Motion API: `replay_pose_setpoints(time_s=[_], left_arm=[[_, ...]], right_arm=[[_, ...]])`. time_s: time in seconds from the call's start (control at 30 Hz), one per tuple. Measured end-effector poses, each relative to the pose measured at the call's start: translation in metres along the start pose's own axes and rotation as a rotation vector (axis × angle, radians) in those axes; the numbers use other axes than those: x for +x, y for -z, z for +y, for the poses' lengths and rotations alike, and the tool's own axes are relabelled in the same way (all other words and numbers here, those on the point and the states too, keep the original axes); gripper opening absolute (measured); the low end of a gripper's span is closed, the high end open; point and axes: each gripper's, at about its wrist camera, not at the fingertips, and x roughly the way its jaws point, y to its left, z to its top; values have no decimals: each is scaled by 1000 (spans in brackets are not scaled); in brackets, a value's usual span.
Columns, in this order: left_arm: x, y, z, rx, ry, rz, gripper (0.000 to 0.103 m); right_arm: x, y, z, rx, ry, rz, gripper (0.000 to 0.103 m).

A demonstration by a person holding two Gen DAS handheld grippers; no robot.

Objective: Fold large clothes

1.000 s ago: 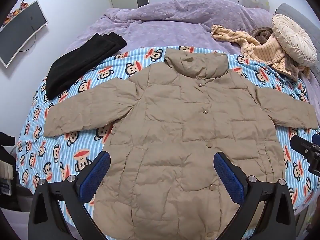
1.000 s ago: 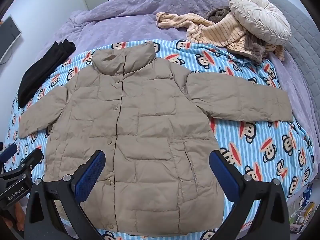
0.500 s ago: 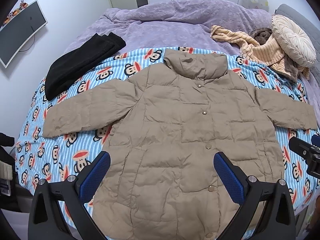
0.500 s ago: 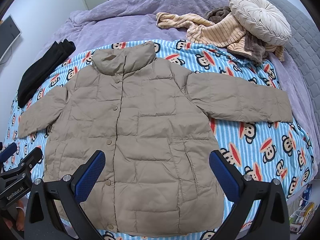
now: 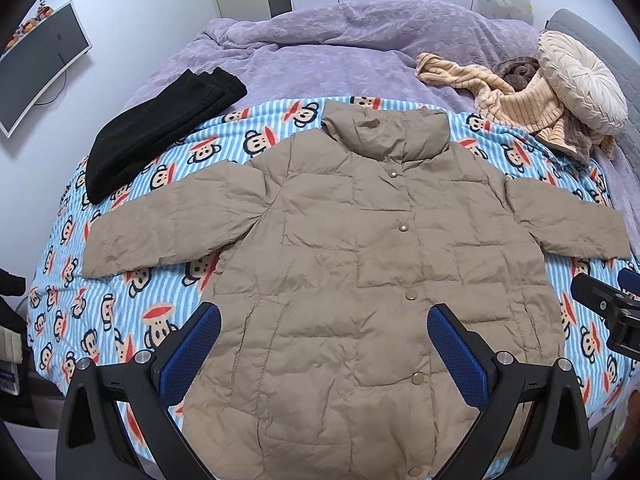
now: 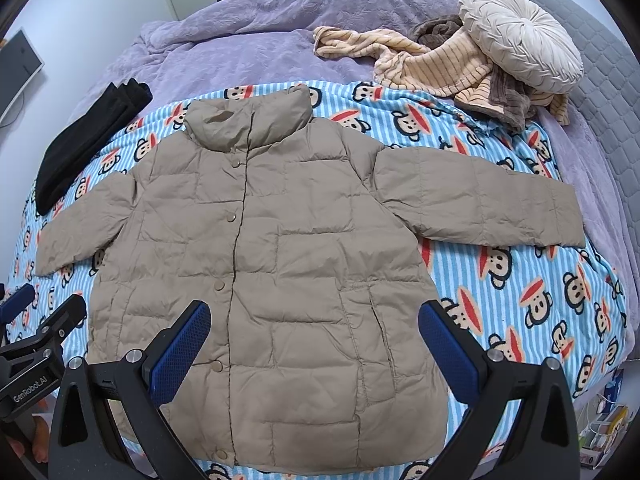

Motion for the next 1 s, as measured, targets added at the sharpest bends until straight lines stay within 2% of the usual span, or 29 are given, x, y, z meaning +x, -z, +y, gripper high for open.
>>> replay_pose_setpoints(time_s=[1.0], left_arm=[[-1, 2, 3, -5, 1, -3, 103]], right_arm=[[-1, 0, 0, 0, 0, -3, 103]])
